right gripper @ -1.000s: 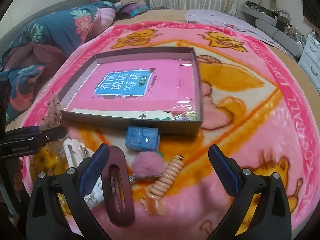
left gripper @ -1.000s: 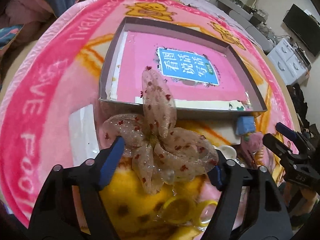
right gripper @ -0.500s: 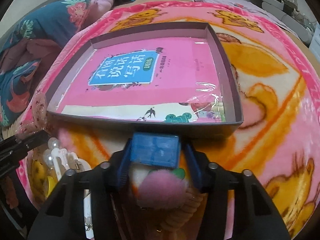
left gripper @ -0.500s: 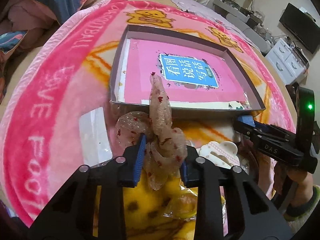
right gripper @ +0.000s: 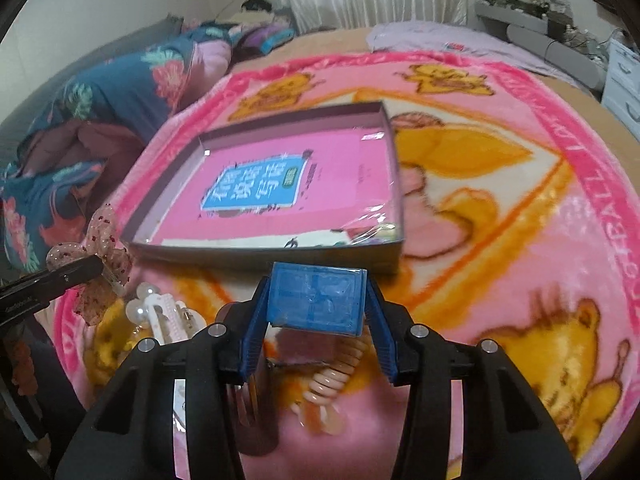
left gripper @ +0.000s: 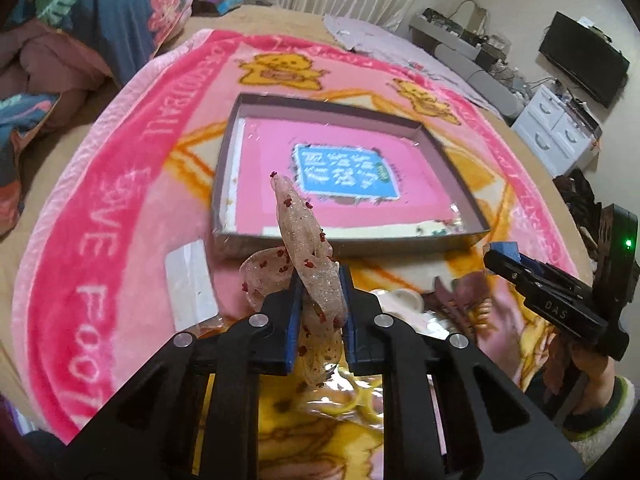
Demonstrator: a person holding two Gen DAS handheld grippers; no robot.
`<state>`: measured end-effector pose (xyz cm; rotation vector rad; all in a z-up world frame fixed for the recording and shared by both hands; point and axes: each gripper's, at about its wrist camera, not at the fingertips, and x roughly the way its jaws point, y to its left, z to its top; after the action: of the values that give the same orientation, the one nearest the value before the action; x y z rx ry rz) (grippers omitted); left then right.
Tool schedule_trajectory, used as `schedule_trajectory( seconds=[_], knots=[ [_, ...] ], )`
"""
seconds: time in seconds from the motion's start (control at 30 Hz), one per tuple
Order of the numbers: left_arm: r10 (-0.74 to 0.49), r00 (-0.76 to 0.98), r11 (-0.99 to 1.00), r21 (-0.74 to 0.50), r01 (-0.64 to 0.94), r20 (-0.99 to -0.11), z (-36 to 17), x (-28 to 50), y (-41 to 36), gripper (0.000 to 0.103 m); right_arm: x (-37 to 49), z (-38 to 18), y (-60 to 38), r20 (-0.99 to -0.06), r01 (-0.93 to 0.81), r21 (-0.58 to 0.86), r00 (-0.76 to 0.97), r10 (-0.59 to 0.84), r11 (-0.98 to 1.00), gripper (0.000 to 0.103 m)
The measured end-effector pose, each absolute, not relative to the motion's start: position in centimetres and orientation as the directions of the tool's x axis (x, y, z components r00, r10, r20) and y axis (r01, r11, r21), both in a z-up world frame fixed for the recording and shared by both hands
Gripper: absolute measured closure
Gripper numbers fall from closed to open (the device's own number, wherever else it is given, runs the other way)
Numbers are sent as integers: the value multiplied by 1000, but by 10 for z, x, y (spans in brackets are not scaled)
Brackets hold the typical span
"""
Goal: Organize jewelry
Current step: 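Carry the bow clip into the box lid while right gripper releases the blue box there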
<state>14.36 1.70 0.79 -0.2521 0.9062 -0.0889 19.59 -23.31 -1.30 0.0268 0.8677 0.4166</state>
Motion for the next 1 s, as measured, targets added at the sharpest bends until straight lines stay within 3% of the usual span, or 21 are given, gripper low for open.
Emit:
schedule_trajectory(
  seconds=[0.43, 1.0],
  knots=[
    [-187, 672, 972, -233, 21, -716, 37, 183, -4, 93, 194, 18, -265, -666, -308, 170, 664, 339, 936, 58],
    [-109, 664, 977, -203, -66, -740, 0, 256, 30, 93, 245, 12, -212, -694, -359, 139, 629, 349, 923, 58]
  ],
)
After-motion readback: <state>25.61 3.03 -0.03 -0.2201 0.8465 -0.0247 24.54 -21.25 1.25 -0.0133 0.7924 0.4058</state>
